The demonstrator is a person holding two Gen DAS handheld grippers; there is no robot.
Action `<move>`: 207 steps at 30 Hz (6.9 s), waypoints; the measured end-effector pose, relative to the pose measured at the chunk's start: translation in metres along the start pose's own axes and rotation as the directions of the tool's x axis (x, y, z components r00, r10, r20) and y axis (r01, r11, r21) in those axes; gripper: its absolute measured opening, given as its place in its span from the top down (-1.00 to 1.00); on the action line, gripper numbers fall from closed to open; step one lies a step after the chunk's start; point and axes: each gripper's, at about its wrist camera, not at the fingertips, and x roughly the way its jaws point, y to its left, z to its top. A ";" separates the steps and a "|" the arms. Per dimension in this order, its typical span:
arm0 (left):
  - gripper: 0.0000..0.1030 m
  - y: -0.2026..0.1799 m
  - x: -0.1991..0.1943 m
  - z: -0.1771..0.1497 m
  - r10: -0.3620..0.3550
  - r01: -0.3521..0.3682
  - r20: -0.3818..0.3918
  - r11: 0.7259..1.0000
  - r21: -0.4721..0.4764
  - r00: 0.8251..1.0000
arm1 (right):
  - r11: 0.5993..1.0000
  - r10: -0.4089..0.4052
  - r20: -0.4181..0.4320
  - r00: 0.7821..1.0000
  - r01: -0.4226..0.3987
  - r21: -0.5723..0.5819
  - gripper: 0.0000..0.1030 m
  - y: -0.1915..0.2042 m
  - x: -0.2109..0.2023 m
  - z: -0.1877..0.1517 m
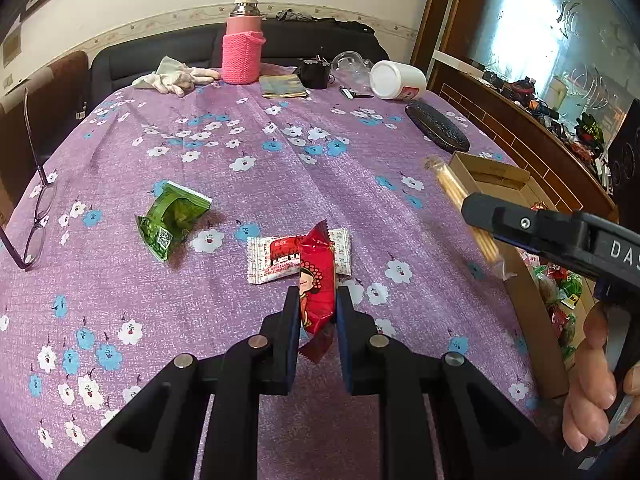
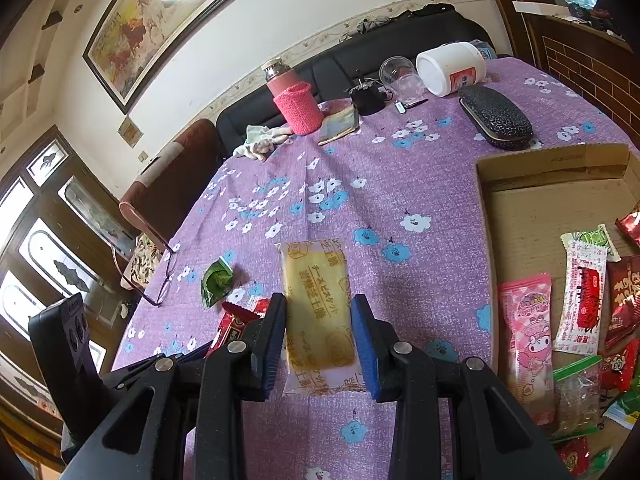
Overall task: Organize snacks
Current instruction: 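Carry both packets over the cardboard box, then open both grippers to drop the packets into the box, then move both grippers back over the remaining snacks on the table, then grasp the green bag with the left gripper while the right gripper grasps the red-white sachet, then lift both held snacks and carry them toward the cardboard box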
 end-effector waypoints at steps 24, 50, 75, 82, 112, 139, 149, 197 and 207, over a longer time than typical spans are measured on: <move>0.69 -0.053 -0.011 0.020 -0.062 0.062 0.001 0.998 0.011 0.998 | 0.985 -0.104 0.121 0.987 0.085 0.149 0.30 -0.050 -0.044 0.025; 0.69 -0.206 0.032 -0.013 -0.229 0.242 -0.082 0.936 0.256 0.970 | 0.848 -0.394 0.053 0.918 0.341 0.405 0.31 -0.160 -0.089 0.034; 0.69 -0.224 0.018 -0.025 -0.176 0.157 0.017 0.913 0.378 0.984 | 0.846 -0.396 -0.008 0.918 0.368 0.385 0.29 -0.165 -0.078 0.032; 0.69 -0.226 0.014 -0.028 -0.174 0.146 0.038 0.909 0.390 0.984 | 0.846 -0.395 -0.014 0.919 0.369 0.385 0.29 -0.163 -0.077 0.033; 0.18 -0.187 -0.026 0.004 -0.166 0.145 0.048 0.944 0.297 0.985 | 0.924 -0.283 0.221 0.933 0.203 0.325 0.10 -0.132 -0.109 0.038; -0.25 0.087 0.023 0.069 0.221 -0.219 -0.087 0.975 0.035 0.971 | 0.994 0.051 0.062 0.997 -0.045 -0.096 0.09 -0.014 -0.037 0.008; 0.45 0.101 0.042 0.051 0.260 -0.275 -0.150 0.958 -0.087 0.954 | 0.990 0.067 0.024 0.997 -0.064 -0.123 0.09 -0.008 -0.030 0.005; 0.45 0.094 0.013 0.049 0.185 -0.184 0.004 0.979 -0.084 0.983 | 0.937 -0.173 -0.097 0.980 0.133 -0.324 0.40 0.084 0.089 -0.029; 0.45 0.069 0.004 0.045 0.223 -0.222 0.099 0.975 -0.020 0.970 | 0.967 -0.141 -0.031 0.990 0.131 -0.219 0.40 0.070 0.072 -0.012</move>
